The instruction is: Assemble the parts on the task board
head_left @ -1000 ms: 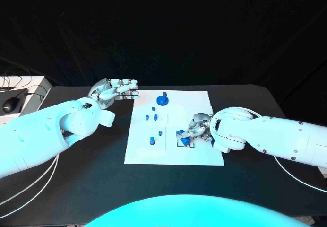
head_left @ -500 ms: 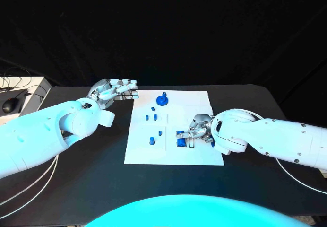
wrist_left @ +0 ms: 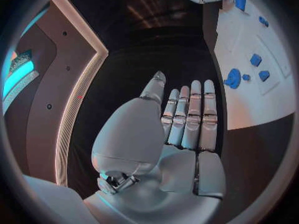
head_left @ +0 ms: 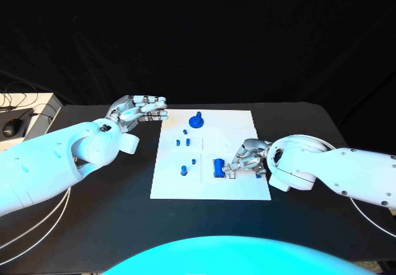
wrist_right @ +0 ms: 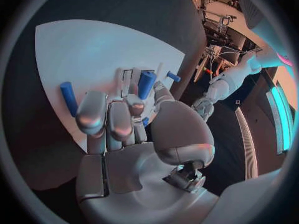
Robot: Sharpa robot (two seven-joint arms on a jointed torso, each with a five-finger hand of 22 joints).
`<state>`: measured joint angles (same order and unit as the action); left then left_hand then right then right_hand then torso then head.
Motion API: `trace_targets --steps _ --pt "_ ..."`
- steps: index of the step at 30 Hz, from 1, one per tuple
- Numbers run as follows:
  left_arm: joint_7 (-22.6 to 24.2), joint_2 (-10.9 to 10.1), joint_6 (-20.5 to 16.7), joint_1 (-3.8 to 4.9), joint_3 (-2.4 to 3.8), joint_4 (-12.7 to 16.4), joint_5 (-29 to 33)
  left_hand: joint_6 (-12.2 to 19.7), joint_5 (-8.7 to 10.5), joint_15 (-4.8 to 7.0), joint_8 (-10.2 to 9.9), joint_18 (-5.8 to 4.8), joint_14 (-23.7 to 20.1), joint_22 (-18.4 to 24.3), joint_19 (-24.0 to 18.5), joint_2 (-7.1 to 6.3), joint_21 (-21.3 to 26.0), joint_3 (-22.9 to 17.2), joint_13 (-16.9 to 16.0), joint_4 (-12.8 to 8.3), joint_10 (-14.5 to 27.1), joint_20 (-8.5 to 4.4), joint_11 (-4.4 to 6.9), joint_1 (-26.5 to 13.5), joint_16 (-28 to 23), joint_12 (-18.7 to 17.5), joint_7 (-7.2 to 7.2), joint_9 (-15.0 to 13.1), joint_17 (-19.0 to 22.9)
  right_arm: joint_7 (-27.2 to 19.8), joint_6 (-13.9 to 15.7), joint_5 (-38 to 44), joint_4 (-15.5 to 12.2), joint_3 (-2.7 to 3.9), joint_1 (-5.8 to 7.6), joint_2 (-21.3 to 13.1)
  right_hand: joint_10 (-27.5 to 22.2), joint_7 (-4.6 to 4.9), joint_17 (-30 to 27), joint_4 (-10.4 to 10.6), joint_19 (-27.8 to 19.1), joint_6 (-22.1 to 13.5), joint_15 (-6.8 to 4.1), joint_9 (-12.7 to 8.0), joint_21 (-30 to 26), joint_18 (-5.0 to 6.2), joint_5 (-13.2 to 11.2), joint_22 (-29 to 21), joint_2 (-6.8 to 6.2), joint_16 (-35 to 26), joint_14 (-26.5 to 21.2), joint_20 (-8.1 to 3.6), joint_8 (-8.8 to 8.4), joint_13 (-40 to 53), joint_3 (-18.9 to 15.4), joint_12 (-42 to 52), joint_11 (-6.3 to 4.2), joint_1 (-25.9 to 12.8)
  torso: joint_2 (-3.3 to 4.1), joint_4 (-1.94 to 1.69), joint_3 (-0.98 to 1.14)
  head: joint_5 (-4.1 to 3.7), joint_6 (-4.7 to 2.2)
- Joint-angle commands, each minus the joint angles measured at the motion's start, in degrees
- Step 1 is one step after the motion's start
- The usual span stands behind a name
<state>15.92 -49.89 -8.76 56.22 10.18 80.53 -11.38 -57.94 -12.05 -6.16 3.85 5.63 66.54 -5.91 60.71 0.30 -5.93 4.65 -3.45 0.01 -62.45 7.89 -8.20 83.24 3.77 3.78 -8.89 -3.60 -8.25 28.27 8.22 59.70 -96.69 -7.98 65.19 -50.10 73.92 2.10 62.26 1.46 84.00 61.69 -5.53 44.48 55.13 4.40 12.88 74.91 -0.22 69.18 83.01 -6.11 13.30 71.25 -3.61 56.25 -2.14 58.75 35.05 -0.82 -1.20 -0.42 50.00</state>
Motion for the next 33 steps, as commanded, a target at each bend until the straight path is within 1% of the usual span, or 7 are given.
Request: trace_targets --steps 1,3,6,10,19,29,33 --pt "0.4 0.1 1.0 -0.02 0.04 0.0 0.2 -0.1 -0.09 -0.27 -0.2 -0.49 0.1 0.0 0.2 -0.16 -0.4 0.0 0.0 0.3 0.3 0.2 0.0 -0.3 0.1 -0.2 -0.35 0.0 0.0 -4.0 0.8 -0.4 -0.8 0.05 -0.06 -0.6 0.3 -0.1 0.1 -1.1 3.1 0.5 0.12 0.0 0.3 -0.21 0.2 7.6 -0.3 0.2 0.3 -0.01 0.12 0.1 0.0 0.2 0.02 1.4 0.0 0.14 0.05 -0.12 0.0" --pt "0.4 0.2 1.0 -0.02 0.04 0.0 0.2 -0.1 -0.09 -0.27 -0.2 -0.49 0.1 0.0 0.2 -0.16 -0.4 0.0 0.0 0.3 0.3 0.2 0.0 -0.3 0.1 -0.2 -0.35 0.0 0.0 -4.2 0.4 0.1 -1.1 0.07 -0.09 -0.8 0.5 -0.25 0.2 -2.0 3.1 0.9 0.07 0.2 0.5 -0.23 0.4 7.6 -0.42 0.2 0.3 -0.03 0.37 0.2 0.4 0.3 -0.08 2.8 0.0 0.15 0.04 -0.16 0.0" --pt "0.4 0.4 1.1 -0.03 0.03 -0.1 0.2 -0.2 -0.09 -0.26 -0.2 -0.49 0.1 0.1 0.2 -0.13 -0.4 0.0 0.0 0.3 0.3 0.2 0.01 -0.3 0.1 -0.2 -0.34 0.0 0.0 -3.9 0.1 1.1 -1.2 0.08 -0.33 -0.6 0.8 -0.71 0.1 -3.4 3.2 1.5 -0.15 0.7 0.7 -0.3 0.5 7.7 -0.2 0.2 0.3 -0.15 1.04 0.3 1.0 0.5 -0.39 4.9 0.01 -0.07 0.03 -0.35 0.0" --pt "0.4 0.5 1.1 -0.04 0.03 -0.2 0.2 -0.2 -0.09 -0.25 -0.2 -0.48 0.1 0.1 0.2 -0.09 -0.4 0.0 0.0 0.3 0.2 0.19 0.02 -0.3 0.1 -0.2 -0.33 0.0 0.0 -3.0 0.4 2.3 -1.0 0.07 -0.99 0.1 1.2 -1.2 0.1 -4.2 3.2 2.0 -0.41 1.1 0.9 -0.42 0.8 7.7 0.0 0.2 0.3 -0.4 1.67 0.4 1.9 0.7 -0.74 6.1 0.03 -0.11 0.0 -0.38 0.0" --pt "0.4 0.5 1.2 -0.05 0.03 -0.3 0.2 -0.2 -0.09 -0.25 -0.2 -0.48 0.1 0.1 0.2 -0.09 -0.4 0.0 0.0 0.3 0.2 0.19 0.02 -0.3 0.1 -0.2 -0.33 0.0 0.0 -0.1 3.3 4.6 0.1 0.06 -1.92 1.5 1.8 -1.81 0.2 -4.0 3.3 2.3 -0.78 1.9 1.2 -0.68 2.8 7.8 0.84 0.2 0.3 -0.85 3.0 0.6 2.3 0.6 -1.19 5.4 0.09 -0.19 -0.09 -0.3 0.0" --pt "0.3 0.2 1.2 -0.05 0.03 0.0 0.2 -0.3 -0.09 -0.26 -0.2 -0.49 0.1 0.1 0.2 -0.1 -0.4 0.0 0.0 0.4 0.3 0.18 0.01 -0.3 0.1 -0.2 -0.32 0.0 0.0 1.6 4.8 6.0 1.3 0.06 -2.28 2.9 2.0 -2.02 0.4 -3.7 3.3 2.2 -0.9 2.2 1.6 -0.8 3.3 7.8 1.8 0.4 0.4 -1.0 3.63 0.7 2.4 0.5 -1.33 4.9 0.2 -0.11 -0.2 -0.1 0.0" --pt "0.3 0.1 1.2 -0.05 0.03 0.0 0.2 -0.2 -0.09 -0.26 -0.2 -0.49 0.1 0.1 0.2 -0.11 -0.4 0.0 0.0 0.4 0.2 0.19 0.01 -0.4 0.1 -0.2 -0.31 0.0 0.0 1.8 5.2 6.3 1.5 0.05 -2.36 3.1 2.1 -2.06 0.5 -3.4 3.3 2.2 -0.92 2.2 1.7 -0.83 3.7 7.9 2.16 0.4 0.4 -1.03 3.75 0.8 2.4 0.5 -1.36 4.5 0.12 -0.14 -0.1 -0.07 0.0"
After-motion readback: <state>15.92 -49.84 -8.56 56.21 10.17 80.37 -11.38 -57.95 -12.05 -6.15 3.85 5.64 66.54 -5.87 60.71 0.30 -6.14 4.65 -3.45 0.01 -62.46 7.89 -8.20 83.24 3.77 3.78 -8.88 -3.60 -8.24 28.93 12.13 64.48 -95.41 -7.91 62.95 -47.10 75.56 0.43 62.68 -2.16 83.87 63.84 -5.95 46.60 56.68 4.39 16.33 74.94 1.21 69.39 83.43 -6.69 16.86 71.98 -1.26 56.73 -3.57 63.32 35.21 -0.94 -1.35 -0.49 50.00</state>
